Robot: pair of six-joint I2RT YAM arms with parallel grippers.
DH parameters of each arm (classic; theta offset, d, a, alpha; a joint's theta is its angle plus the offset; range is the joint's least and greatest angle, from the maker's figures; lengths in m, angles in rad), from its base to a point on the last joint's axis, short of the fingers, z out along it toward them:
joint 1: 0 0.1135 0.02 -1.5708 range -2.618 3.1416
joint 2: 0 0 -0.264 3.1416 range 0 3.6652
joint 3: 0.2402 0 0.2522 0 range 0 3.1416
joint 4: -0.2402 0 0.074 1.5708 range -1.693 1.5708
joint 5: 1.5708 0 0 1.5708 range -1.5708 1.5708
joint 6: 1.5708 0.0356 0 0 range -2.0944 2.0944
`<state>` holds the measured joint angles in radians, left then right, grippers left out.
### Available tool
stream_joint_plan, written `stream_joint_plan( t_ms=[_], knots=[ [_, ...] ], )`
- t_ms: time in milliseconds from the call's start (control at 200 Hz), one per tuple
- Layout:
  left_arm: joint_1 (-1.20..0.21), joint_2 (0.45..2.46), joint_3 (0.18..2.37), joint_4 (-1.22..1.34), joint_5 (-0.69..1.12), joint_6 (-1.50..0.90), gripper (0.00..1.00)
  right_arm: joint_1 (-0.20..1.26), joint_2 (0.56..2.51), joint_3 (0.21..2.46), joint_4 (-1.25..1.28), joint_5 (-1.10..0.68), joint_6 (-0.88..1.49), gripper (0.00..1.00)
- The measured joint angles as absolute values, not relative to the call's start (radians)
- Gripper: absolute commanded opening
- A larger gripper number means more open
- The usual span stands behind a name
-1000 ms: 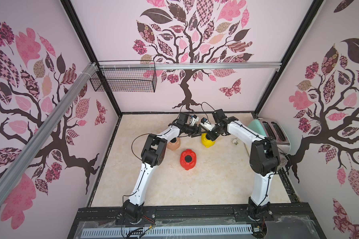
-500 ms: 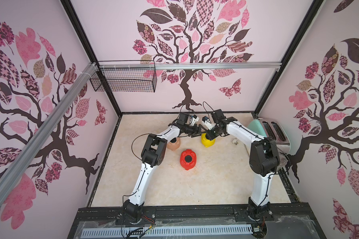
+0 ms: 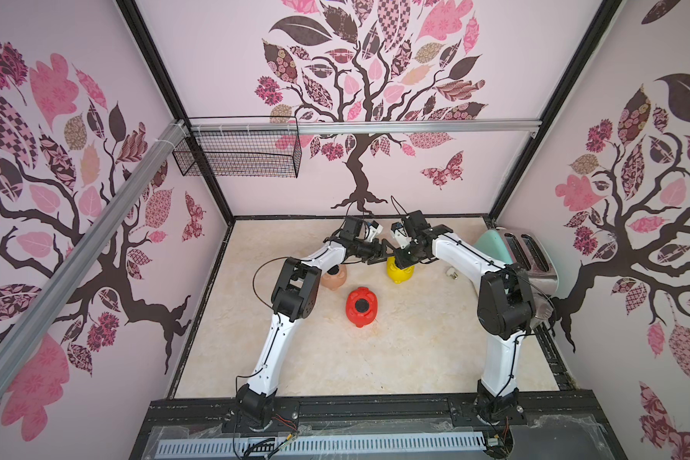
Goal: Close piggy banks
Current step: Screw the knob on the piggy bank.
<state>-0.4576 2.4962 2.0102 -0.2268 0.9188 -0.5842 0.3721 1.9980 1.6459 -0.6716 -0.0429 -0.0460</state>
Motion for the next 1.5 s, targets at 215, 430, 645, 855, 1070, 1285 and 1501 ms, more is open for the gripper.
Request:
stream_joint_plan(
  t_ms=[215,430,645,855,1070,1285,1501],
  knots=[
    [-0.458,2.496,2.010,-0.227,0.919,-0.584,0.77,0.379,2.011,1.676,-0.705,-0.017,0.136,0.00],
    [-0.458,2.496,2.010,-0.227,0.919,-0.584,0.77,0.382,2.015,1.685,-0.716,-0.006,0.237,0.00],
    [-0.458,2.496,2.010,-0.227,0.919,-0.584,0.77,0.387,2.025,1.703,-0.736,0.007,0.316,0.00],
    [-0.458,2.496,2.010,-0.226,0.919,-0.586,0.77,0.391,2.036,1.724,-0.759,0.023,0.380,0.00],
    [-0.458,2.496,2.010,-0.226,0.919,-0.587,0.77,0.392,2.041,1.736,-0.772,0.027,0.425,0.00],
    [-0.458,2.496,2.010,-0.226,0.919,-0.587,0.77,0.392,2.041,1.737,-0.776,0.030,0.453,0.00],
    [-0.458,2.496,2.010,-0.226,0.919,-0.587,0.77,0.392,2.044,1.742,-0.780,0.030,0.475,0.00]
  ],
)
